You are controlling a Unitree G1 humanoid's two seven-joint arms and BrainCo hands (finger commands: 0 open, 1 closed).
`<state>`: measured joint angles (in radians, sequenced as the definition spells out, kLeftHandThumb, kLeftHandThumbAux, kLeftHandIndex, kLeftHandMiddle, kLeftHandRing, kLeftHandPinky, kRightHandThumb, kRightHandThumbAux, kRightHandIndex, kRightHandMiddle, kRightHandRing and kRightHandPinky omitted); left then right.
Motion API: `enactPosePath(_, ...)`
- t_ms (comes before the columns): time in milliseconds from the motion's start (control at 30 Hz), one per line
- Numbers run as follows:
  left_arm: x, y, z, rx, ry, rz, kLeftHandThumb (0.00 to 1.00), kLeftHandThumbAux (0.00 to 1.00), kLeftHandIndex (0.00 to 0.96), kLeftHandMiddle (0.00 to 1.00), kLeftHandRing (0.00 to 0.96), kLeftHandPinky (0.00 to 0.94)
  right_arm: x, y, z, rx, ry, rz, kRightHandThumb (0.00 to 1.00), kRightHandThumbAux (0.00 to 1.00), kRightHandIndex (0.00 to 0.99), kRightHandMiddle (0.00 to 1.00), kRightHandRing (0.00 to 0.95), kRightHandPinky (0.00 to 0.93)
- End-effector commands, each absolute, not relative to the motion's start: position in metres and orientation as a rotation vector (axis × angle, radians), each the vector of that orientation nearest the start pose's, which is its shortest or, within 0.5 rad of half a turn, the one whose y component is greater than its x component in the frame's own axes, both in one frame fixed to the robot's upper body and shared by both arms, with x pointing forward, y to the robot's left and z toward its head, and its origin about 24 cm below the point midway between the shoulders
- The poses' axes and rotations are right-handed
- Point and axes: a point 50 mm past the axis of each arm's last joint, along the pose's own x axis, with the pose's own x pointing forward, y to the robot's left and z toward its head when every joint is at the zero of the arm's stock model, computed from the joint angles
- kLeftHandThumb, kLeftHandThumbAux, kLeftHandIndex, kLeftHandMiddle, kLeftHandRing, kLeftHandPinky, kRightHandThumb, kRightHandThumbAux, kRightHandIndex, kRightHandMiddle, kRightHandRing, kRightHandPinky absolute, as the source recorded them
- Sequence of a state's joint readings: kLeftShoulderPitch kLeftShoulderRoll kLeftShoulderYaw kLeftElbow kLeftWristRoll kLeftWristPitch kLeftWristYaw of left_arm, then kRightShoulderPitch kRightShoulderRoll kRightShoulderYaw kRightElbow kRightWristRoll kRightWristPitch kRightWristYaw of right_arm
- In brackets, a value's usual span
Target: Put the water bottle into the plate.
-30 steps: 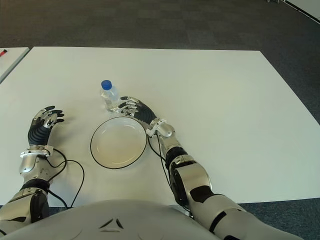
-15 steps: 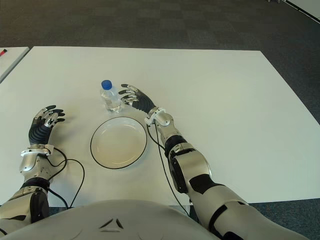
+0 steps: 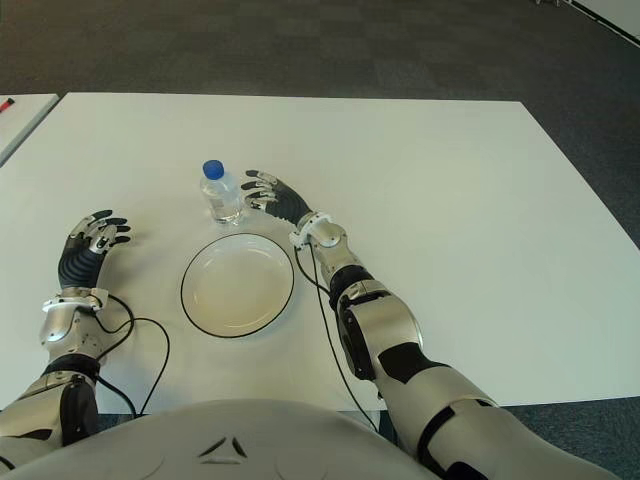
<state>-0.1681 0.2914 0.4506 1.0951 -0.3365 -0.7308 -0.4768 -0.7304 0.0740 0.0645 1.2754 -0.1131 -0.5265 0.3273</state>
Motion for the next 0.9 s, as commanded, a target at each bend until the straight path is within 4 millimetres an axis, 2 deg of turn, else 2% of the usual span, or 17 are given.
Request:
enactPosePath(33, 0.189, 0.286, -0.069, -0.132, 0.168, 0.223, 0.243, 0.606, 0.278, 0.380, 0.391, 0.402, 0.336, -0.041, 0.018, -0.136, 0.099, 0.655, 0.177, 0.701, 0.100, 0.233, 0.266, 0.306)
enactPosePath(567, 0.200, 0.279, -0.064, -0.091, 0.140, 0.233, 0.199, 0.620, 0.295, 0.385, 0.382, 0.396, 0.337, -0.043, 0.011, -0.061, 0.190, 0.563, 0.174, 0.734, 0.107, 0.229, 0.267, 0.310)
enactPosePath(900, 0.203, 0.273, -0.063, -0.081, 0.122, 0.251, 0.171, 0.658, 0.304, 0.387, 0.381, 0.394, 0.335, -0.041, 0.010, -0.032, 0.190, 0.558, 0.173, 0.714, 0.094, 0.215, 0.249, 0.285)
